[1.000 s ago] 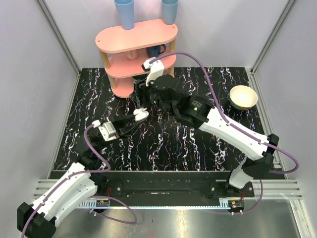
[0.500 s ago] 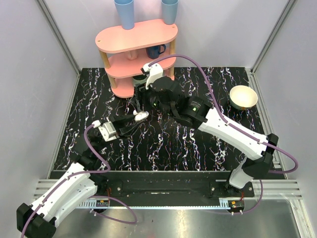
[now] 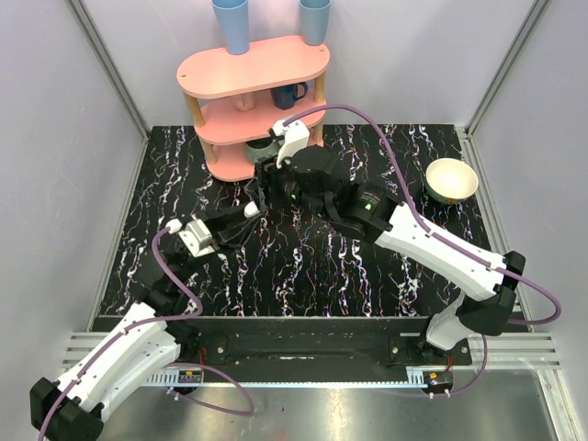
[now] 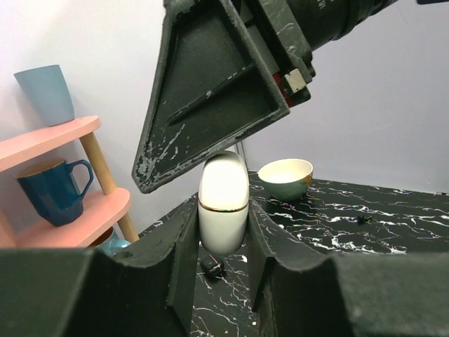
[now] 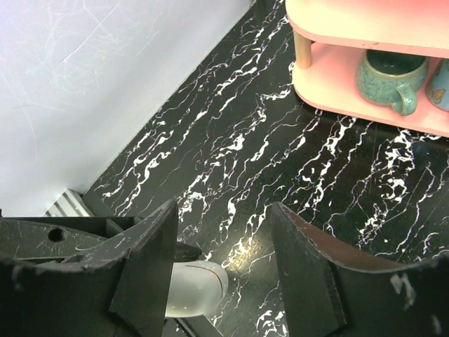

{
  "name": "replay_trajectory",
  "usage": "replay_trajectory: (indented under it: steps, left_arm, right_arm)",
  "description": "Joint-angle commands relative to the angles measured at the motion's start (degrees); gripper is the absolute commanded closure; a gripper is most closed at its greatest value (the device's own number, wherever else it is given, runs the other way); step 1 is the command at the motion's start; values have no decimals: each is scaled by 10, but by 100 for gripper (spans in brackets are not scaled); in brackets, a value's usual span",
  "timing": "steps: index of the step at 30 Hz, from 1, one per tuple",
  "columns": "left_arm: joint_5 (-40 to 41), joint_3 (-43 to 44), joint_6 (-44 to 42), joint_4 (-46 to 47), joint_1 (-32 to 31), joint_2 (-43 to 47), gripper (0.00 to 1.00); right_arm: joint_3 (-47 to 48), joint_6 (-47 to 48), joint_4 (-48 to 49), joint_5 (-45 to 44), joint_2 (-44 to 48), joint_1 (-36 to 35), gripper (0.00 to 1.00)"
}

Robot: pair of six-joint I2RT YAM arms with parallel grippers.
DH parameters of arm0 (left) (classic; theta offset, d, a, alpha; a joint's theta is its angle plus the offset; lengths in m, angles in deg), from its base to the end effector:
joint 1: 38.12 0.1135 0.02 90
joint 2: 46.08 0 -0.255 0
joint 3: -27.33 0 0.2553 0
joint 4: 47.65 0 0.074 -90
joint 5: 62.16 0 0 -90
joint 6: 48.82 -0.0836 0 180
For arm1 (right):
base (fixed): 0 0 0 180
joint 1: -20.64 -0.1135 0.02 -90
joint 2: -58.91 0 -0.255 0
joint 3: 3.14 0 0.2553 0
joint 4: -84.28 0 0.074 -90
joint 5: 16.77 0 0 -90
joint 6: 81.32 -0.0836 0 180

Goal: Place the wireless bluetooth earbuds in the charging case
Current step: Close the charging case with the earbuds, then place the charging case with the earbuds at the center of the board.

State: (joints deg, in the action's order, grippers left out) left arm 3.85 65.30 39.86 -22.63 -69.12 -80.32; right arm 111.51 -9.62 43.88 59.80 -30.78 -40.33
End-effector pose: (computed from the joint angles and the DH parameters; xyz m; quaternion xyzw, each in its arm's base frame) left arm 0.1503 -0.1300 0.3459 0.3105 0.4288 -0.3179 0.7865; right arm 0.2110 0.3401 0.4349 -0.2215 0.7618 0.3121 0.5226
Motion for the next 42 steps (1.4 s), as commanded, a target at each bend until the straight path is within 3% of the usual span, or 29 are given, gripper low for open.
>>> replay_trajectory:
  steps: [1,5,10,16,19,23,28,32,39,42]
  left_arm:
    - [48,28,11,-4,1,-3,100]
    - [98,15,64,-31,1,0,100]
    - [130,29,162,-148,3,-24,100]
    - [32,42,290,-174,16,-129,100]
    - [-47,61,357,-159,31,-228,100]
    - [-87,55,451,-96,48,-294,100]
    - [-76,51,482,-123,81,-339,100]
    - [-93,25,510,-92,114,-374,100]
    - [-55,9,485,-127,125,-410,100]
    - [-33,5,474,-131,130,-420,92]
  right_arm:
    - [-16,4,10,-40,30,1,39]
    - [-18,18,18,-110,32,10,37]
    - [-33,-1,18,-128,43,58,34]
    - [-100,-46,19,-92,79,117,34]
    - [-140,-62,17,-84,97,145,33]
    - [-191,-91,11,-58,116,180,33]
    - [-220,-111,-1,-34,120,219,33]
    - [-228,-121,-2,-12,116,232,33]
    - [-216,-125,-3,9,95,234,33]
    - [-206,-127,-5,23,80,235,33]
